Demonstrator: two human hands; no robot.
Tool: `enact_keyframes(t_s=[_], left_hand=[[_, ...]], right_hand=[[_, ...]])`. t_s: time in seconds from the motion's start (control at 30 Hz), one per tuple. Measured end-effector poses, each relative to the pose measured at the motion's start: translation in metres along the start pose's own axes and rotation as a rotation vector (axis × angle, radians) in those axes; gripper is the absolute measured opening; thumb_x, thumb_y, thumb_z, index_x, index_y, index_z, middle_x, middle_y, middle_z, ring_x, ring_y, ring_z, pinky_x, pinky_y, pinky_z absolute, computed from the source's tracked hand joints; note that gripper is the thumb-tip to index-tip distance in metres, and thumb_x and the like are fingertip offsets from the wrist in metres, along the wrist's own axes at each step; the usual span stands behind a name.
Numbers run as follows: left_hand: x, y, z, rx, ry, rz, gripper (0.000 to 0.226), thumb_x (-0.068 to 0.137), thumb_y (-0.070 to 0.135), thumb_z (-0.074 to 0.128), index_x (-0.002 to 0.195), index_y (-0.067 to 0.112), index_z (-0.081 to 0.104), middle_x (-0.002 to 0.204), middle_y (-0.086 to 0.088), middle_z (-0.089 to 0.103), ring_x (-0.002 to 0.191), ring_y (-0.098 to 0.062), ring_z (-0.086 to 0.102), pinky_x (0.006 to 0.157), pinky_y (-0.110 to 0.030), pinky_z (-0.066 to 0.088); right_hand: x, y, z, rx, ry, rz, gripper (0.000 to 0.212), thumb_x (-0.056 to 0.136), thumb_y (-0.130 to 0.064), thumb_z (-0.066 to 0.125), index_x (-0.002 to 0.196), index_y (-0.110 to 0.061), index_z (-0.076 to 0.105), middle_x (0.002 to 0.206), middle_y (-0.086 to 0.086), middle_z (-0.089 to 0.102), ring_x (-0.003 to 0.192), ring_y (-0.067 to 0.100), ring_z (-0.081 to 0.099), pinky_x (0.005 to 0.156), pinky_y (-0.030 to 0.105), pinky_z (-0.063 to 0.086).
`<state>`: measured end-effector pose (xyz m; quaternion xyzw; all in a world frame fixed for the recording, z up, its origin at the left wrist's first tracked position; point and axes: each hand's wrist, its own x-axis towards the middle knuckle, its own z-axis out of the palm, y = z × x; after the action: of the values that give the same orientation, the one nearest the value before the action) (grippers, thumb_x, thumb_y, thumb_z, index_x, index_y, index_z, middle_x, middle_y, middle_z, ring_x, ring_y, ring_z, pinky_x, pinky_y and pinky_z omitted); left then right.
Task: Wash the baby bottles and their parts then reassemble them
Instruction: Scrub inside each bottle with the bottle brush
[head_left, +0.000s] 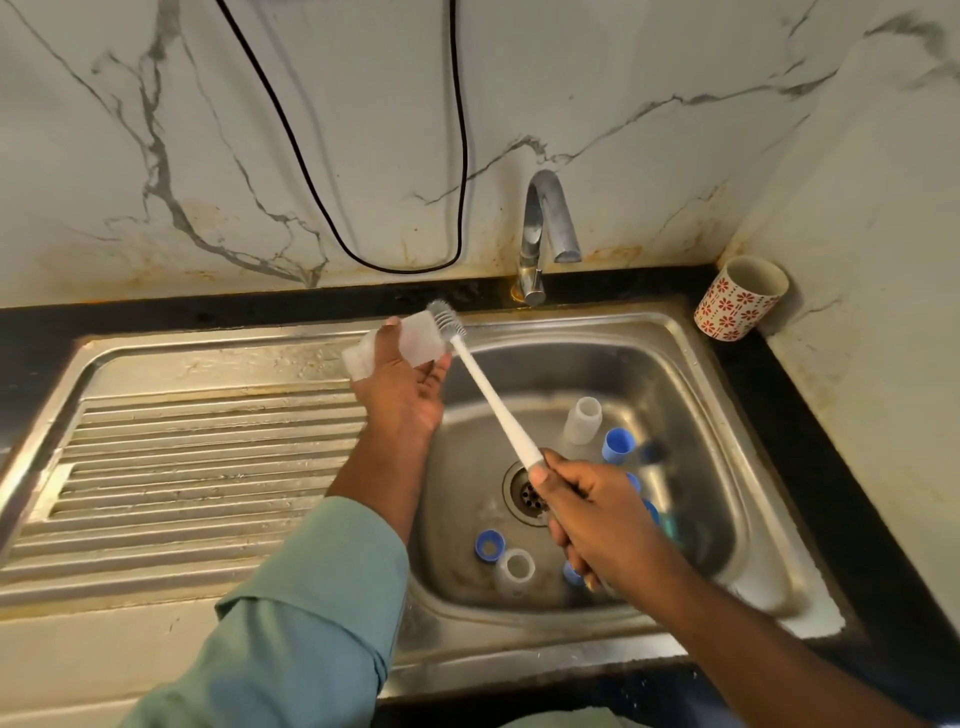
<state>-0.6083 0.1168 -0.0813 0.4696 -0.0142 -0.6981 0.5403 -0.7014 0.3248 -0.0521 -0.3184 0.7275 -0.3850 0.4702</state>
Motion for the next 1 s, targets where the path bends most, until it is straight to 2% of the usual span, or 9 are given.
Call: enact_keyframes(t_s=[0.1,0.2,0.33,0.5,0.63,0.73,0.83,0.9,1.0], left_hand=[[0.004,0.004,0.001,-0.007,-0.007,0.021,0.066,0.079,0.019,0.081,0.130,0.016,0.039,0.114,-0.017,0.060,0.107,-0.039,0.063,0.074,-0.051,0.061],[-0.001,-0.008,-0.001,0.054,-0.057,-0.043,0.068,0.079,0.021,0.081,0.133,0.013,0.042,0.116,-0.020,0.061,0.102,-0.038,0.065,0.076,-0.053,0.060],[0.005,0.003,0.001,-0.041,0.023,-0.025,0.069,0.079,0.026,0.082,0.134,0.010,0.043,0.118,-0.020,0.062,0.093,-0.033,0.067,0.068,-0.044,0.062],[-0.007,-0.010,0.001,0.021,-0.120,-0.117,0.064,0.080,0.021,0.080,0.132,0.009,0.045,0.112,-0.019,0.064,0.099,-0.034,0.068,0.078,-0.048,0.061],[-0.001,-0.003,0.001,-0.084,-0.100,-0.075,0.065,0.081,0.023,0.079,0.135,0.006,0.045,0.109,-0.016,0.065,0.097,-0.031,0.067,0.060,-0.037,0.061],[-0.012,-0.012,0.003,-0.049,-0.184,-0.119,0.060,0.082,0.020,0.078,0.130,0.006,0.045,0.110,-0.020,0.063,0.098,-0.034,0.067,0.069,-0.044,0.062],[-0.009,-0.006,0.008,-0.147,-0.149,-0.095,0.063,0.083,0.021,0.077,0.133,0.006,0.043,0.109,-0.019,0.062,0.098,-0.033,0.066,0.079,-0.048,0.060],[-0.006,-0.001,0.005,-0.170,-0.141,-0.082,0.065,0.083,0.023,0.077,0.136,0.006,0.043,0.108,-0.017,0.064,0.097,-0.031,0.067,0.075,-0.045,0.062],[-0.011,-0.007,0.002,-0.135,-0.192,-0.121,0.063,0.081,0.020,0.078,0.133,0.006,0.044,0.115,-0.020,0.063,0.100,-0.034,0.067,0.069,-0.046,0.062]], right_hand=[[-0.007,0.001,-0.003,-0.032,-0.023,-0.010,0.023,0.096,-0.040,0.054,0.088,-0.023,0.066,0.058,0.002,0.053,0.041,0.013,0.042,0.038,0.024,0.038],[0.007,-0.002,-0.016,-0.012,0.021,-0.029,0.012,0.098,-0.033,0.053,0.101,-0.035,0.065,0.059,0.001,0.051,0.041,0.009,0.040,0.039,0.024,0.039],[-0.003,0.009,-0.018,-0.130,-0.031,-0.102,0.017,0.097,-0.032,0.054,0.106,-0.026,0.067,0.055,-0.004,0.050,0.045,0.010,0.043,0.044,0.027,0.043],[0.006,0.008,-0.024,-0.036,0.050,-0.029,0.022,0.098,-0.032,0.053,0.118,-0.032,0.062,0.057,0.002,0.049,0.041,0.009,0.039,0.038,0.022,0.038],[-0.008,0.011,-0.023,-0.108,0.009,-0.074,0.016,0.098,-0.031,0.053,0.109,-0.033,0.065,0.055,-0.003,0.047,0.042,0.003,0.041,0.041,0.018,0.039],[0.000,0.004,-0.026,-0.047,0.066,-0.051,0.020,0.098,-0.030,0.053,0.115,-0.034,0.062,0.053,-0.005,0.048,0.039,0.001,0.040,0.040,0.016,0.037],[-0.004,0.001,-0.027,-0.093,0.047,-0.075,0.019,0.098,-0.031,0.053,0.114,-0.036,0.062,0.049,-0.008,0.050,0.038,0.001,0.041,0.041,0.015,0.037],[-0.012,0.001,-0.025,-0.112,0.005,-0.105,0.018,0.098,-0.030,0.053,0.111,-0.036,0.063,0.051,-0.007,0.049,0.040,0.002,0.041,0.042,0.017,0.038],[-0.005,0.000,-0.027,-0.081,0.051,-0.037,0.019,0.098,-0.033,0.052,0.113,-0.033,0.065,0.057,-0.001,0.050,0.042,0.007,0.041,0.040,0.021,0.038]])
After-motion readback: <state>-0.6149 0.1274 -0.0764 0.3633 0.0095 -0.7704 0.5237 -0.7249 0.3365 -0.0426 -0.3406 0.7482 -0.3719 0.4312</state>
